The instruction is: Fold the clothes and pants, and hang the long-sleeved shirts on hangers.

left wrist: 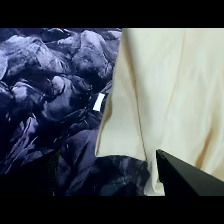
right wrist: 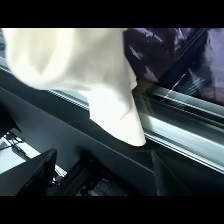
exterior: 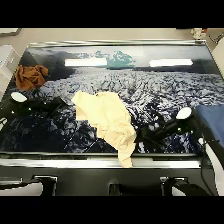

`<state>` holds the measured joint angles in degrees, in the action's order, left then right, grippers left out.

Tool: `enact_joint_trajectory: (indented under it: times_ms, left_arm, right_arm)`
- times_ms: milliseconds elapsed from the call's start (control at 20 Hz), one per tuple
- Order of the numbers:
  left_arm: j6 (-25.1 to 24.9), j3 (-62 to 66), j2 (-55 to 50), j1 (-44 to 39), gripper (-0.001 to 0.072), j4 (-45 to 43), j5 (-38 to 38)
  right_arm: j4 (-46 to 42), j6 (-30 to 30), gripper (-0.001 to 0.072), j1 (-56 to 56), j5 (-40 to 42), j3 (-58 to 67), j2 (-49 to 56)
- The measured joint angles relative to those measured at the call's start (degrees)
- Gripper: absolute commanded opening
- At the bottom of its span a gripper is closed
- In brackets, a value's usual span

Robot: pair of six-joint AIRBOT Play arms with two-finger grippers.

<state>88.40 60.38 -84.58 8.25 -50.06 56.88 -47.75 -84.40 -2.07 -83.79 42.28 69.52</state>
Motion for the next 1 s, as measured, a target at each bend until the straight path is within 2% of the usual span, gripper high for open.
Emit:
enact_joint_trajectory:
  times_ms: [400,450,500,550,700,850,900,950,1000]
  left_arm:
    - [-10.9,-3.3,-9.1,-5.7,0.0720,20.7,-9.7]
    - [-11.5,-3.4,-9.7,-6.4,0.0535,21.9,-10.4]
    - [-12.0,-3.5,-10.3,-7.0,0.0216,22.5,-11.5]
    - [-12.4,-3.5,-10.8,-7.5,0.0031,22.3,-12.5]
    - [-14.0,-3.1,-10.8,-8.2,0.0023,22.9,-13.4]
    - [-15.5,-2.6,-9.5,-8.4,0.0023,23.7,-12.5]
    - [-15.9,-2.5,-8.9,-8.5,0.0023,23.9,-12.2]
    - [-16.1,-2.5,-8.4,-8.5,0.0023,24.2,-11.9]
    - [-16.2,-2.4,-7.8,-8.5,0.0022,24.1,-11.5]
  right_arm:
    - [2.3,3.5,0.0689,0.0,4.8,-6.5,0.0]
    - [2.3,3.9,0.0689,0.0,4.9,-6.9,0.0]
    - [2.3,4.1,0.0689,0.0,5.1,-7.2,0.0]
    - [2.1,4.3,0.0689,-0.1,5.4,-7.5,0.0]
    - [1.4,4.5,0.0696,-3.2,6.8,-8.0,0.0]
    - [1.0,2.9,0.0693,-10.7,12.2,-8.2,0.1]
    - [0.9,1.4,0.0652,-13.7,15.1,-8.3,0.3]
    - [0.9,-0.3,0.0442,-16.4,17.6,-8.3,0.8]
    - [0.9,-2.2,0.0079,-18.9,20.1,-8.3,1.4]
